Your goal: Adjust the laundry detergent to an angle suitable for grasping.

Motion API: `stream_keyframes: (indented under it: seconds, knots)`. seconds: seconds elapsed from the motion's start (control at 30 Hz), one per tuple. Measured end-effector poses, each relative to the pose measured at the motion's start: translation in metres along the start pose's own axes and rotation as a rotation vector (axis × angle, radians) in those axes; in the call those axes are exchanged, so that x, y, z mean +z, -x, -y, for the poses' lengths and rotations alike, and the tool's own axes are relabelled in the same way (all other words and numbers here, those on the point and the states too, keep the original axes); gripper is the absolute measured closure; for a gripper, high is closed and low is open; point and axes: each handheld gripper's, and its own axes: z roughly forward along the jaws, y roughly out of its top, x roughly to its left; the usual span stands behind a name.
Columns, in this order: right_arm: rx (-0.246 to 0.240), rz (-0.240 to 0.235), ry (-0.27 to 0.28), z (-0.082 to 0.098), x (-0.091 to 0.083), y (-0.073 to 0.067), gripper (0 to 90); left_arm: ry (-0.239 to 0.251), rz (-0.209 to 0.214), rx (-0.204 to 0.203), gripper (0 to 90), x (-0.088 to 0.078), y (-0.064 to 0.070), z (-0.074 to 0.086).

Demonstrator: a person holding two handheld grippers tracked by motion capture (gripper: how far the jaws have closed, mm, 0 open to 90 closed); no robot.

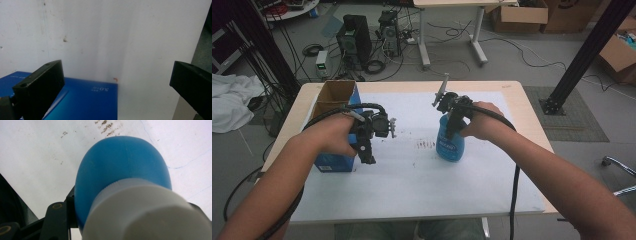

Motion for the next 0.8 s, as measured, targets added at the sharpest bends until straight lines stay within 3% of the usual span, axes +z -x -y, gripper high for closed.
stream_keyframes:
  seconds: [0.33, 0.8]
  knots:
    - [0.017, -0.015, -0.001, 0.003, 0.012, 0.001, 40.1, -0.003, 0.003, -0.001, 0.1, 0.003, 0.000, 0.001]
    - [0.013, -0.028, 0.009, 0.005, 0.012, 0.003, 39.5, -0.003, 0.003, -0.008, 0.1, 0.003, 0.000, 0.001]
